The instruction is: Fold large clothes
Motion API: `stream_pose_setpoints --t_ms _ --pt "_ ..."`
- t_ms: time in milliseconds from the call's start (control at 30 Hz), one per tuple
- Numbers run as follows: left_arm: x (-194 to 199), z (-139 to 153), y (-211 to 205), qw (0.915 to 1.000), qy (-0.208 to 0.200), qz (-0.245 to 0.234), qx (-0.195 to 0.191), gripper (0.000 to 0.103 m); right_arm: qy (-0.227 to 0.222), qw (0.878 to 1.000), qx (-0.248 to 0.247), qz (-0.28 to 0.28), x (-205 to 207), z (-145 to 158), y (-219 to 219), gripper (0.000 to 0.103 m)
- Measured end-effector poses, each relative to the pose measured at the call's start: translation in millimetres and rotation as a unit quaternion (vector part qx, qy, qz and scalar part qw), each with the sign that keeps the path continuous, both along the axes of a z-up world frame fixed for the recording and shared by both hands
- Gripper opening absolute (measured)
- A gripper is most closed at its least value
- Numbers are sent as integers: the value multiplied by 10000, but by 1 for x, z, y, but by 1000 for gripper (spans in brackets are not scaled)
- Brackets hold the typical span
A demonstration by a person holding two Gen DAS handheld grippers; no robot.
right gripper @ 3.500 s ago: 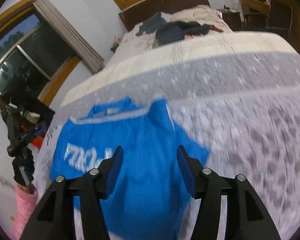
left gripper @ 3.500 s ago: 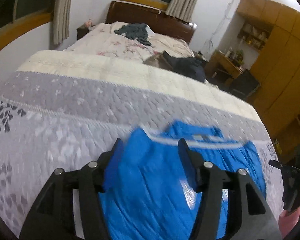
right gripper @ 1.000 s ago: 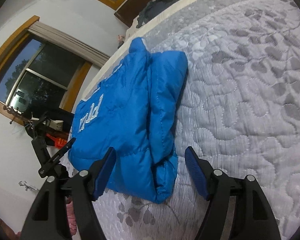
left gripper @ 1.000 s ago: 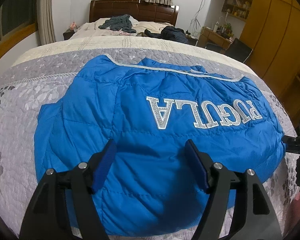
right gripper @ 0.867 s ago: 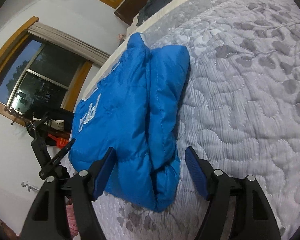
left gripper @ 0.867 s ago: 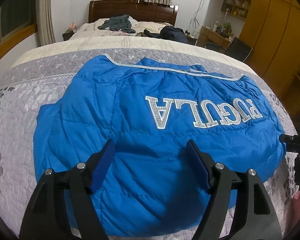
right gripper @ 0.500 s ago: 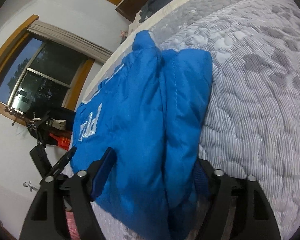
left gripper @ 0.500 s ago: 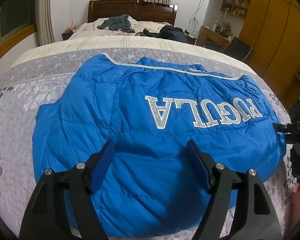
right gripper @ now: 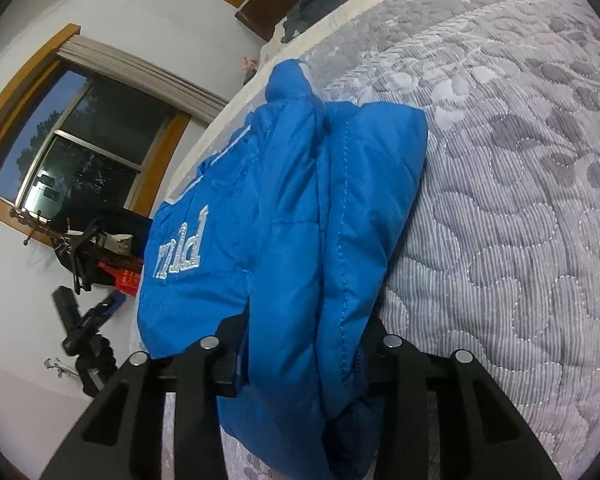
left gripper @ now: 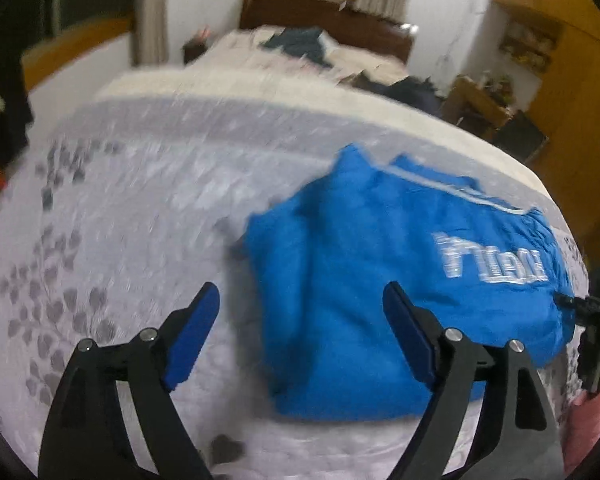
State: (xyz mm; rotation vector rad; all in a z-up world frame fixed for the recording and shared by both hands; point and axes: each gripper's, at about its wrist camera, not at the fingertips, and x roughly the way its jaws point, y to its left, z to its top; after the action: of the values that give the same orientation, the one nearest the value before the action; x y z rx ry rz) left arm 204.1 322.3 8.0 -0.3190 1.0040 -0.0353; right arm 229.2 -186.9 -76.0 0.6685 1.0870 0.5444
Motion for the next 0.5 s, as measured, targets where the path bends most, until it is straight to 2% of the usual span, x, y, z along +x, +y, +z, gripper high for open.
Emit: stream_pose_setpoints --t_ms 133,267,400,467,500 --pt "10 -28 14 9966 249 -222 -752 82 41 10000 -6 -19 -1 -1 -4 42" --pt "26 -51 9 9913 388 -402 -1189 82 84 10000 -10 -20 0 -1 -3 43" --pt "42 -65 2 9787 411 -559 -1931 82 92 10000 -8 -8 2 -2 -1 45" --pt "50 -71 -3 9751 437 -586 -2095 82 108 9999 -6 -4 5 -2 0 47" --pt "52 -71 -6 9766 406 -555 -2040 81 113 9999 -11 -5 6 -2 1 47"
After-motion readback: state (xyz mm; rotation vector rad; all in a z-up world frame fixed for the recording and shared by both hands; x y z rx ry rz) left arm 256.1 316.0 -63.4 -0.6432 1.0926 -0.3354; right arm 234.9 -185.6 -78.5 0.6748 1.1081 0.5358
